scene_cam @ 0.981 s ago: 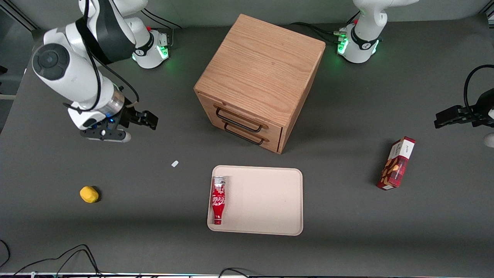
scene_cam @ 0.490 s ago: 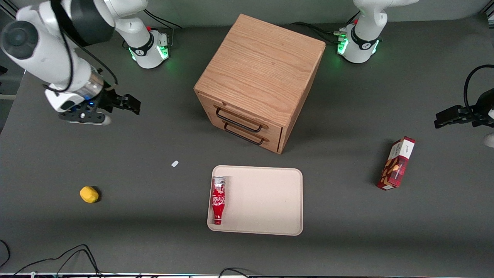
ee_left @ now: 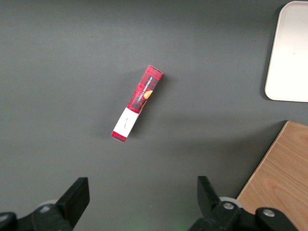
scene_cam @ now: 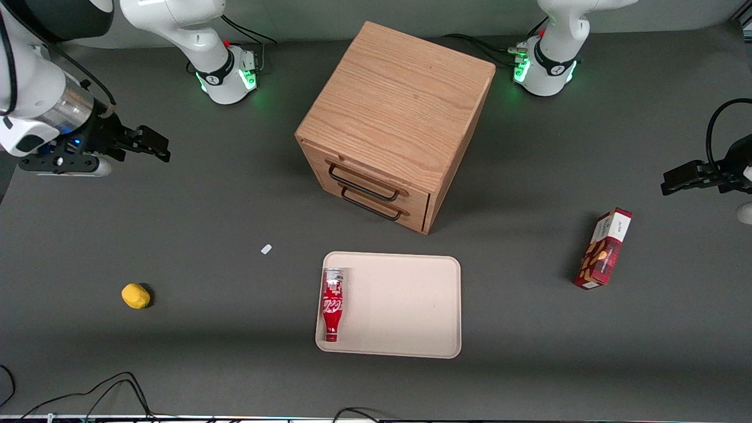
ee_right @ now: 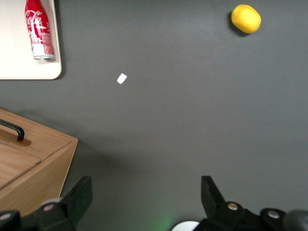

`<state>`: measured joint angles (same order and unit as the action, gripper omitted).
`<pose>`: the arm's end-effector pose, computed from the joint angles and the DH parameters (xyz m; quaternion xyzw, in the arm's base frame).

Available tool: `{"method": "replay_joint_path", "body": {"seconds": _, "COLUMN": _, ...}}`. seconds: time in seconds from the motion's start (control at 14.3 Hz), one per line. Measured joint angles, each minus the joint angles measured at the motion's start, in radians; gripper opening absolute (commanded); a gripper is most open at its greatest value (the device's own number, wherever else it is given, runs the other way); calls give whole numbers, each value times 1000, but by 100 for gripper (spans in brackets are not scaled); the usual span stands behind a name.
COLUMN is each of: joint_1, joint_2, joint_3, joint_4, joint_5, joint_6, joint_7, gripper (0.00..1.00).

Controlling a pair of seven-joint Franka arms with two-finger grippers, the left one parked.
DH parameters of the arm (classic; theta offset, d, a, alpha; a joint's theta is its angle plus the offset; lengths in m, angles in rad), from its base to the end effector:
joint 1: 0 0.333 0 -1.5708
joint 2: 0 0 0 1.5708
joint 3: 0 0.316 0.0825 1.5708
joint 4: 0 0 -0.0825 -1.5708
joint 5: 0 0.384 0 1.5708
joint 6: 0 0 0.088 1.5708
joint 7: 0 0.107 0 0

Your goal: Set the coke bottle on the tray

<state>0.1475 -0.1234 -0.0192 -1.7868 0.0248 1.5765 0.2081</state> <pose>0.5069 0.0675 0.5892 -0.9981 0.0403 0.0451 0.0061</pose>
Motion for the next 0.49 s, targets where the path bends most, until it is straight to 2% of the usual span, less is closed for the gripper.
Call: {"method": "replay_joint_path", "body": {"seconds": 0.49, "joint_1": -43, "joint_2": 1, "joint_3": 2, "joint_4": 43, "joint_5": 0, "joint_6": -30, "joint_7": -8, "gripper": 100}}
